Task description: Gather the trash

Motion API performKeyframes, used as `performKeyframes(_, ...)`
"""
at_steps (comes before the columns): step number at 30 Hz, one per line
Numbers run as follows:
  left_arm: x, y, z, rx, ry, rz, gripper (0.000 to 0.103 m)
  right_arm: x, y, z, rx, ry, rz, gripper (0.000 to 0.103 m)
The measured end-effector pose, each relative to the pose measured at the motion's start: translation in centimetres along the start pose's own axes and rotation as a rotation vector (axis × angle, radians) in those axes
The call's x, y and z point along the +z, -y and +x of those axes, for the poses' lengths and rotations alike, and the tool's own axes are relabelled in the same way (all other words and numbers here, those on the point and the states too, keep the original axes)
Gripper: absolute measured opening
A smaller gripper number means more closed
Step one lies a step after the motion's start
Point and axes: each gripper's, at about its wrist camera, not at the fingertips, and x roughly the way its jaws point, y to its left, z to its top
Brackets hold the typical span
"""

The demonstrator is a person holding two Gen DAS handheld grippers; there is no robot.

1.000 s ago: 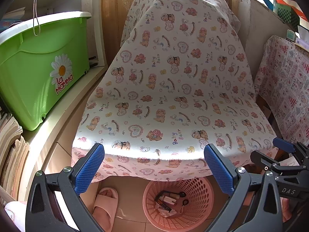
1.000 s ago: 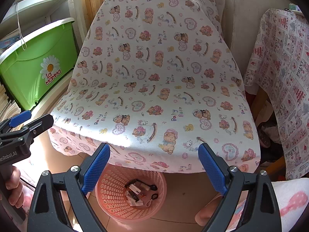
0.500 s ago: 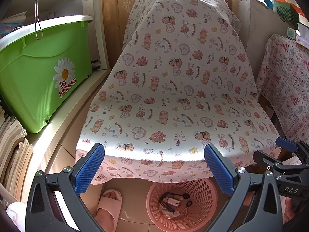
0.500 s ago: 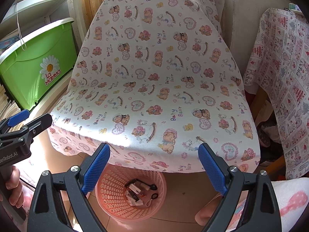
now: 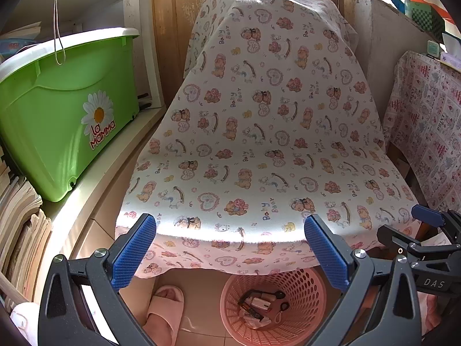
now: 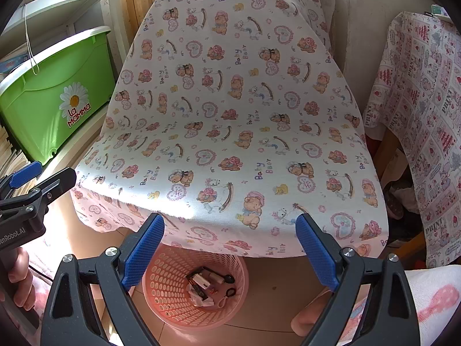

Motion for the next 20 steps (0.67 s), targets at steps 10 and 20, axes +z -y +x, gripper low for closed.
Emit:
performKeyframes(10, 0.1, -0.6, 0.1, 0.016, -0.002, -0.02, 0.102, -0.1, 0.1, 0.0, -0.005, -0.003, -0.004, 0.094)
performKeyframes(20, 0.3, -1.3, 0.3, -0.009, -0.031, -0.057, 0.102, -0.1, 0.3, -0.2, -0.005, 0.006, 0.003, 0.094)
